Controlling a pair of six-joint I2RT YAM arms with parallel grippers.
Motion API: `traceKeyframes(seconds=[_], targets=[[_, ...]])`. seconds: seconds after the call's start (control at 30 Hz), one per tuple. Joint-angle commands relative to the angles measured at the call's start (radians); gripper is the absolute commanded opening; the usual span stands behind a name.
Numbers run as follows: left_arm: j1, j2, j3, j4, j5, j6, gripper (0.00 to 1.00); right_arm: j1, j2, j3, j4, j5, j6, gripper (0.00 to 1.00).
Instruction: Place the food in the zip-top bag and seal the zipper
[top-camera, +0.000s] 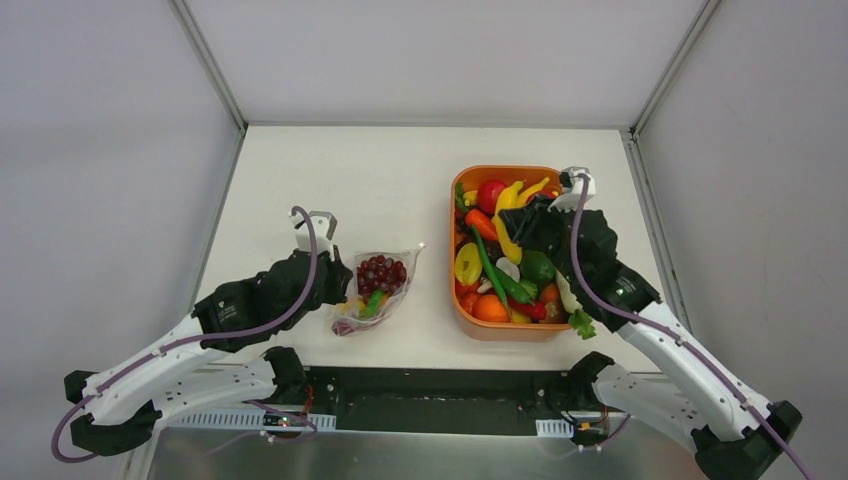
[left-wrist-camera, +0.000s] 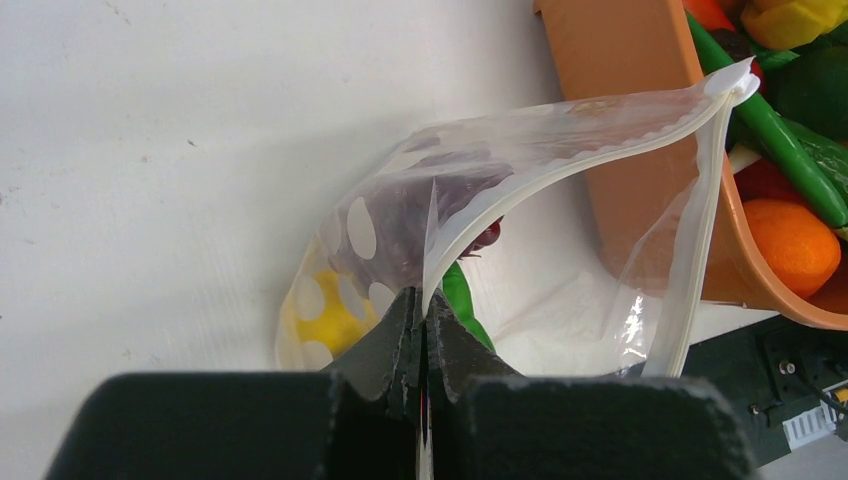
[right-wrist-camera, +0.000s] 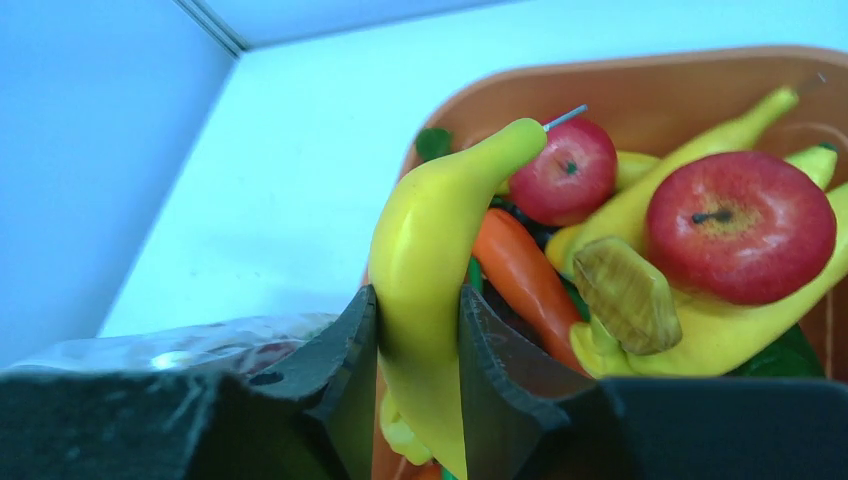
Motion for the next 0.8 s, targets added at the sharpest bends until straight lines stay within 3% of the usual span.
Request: traceKeyframes(seconds=[0.0,0.1,0.33,0.5,0.77], targets=[[-0.011,-0.008,-0.012,0.015,-0.001,-0.013,0.0,0.0,-0.068,-0.057,0.143,-0.062,0.031,0.08],[-0.011,-0.007,-0.011,0.014,0.005,-0.012,0.0,0.0,-0.098,-0.082,0.253,-0.192,0.055,0.07],[-0.012,-0.011,-0.009,0.007,0.003,-0.013,0.0,0.01,-0.059,-0.056,0.484,-0.678,0.087,0.06],[-0.012,-0.015,-0.011,0.017,0.001,-0.017,0.0,0.103,0.038,-0.028,0.646,-0.796,0.054,0.0],[-0.012,-0.013,-0.007,0.032,0.015,-0.019,0.0,0.345,0.23,0.055,0.684,-0.801,-0.239,0.0]])
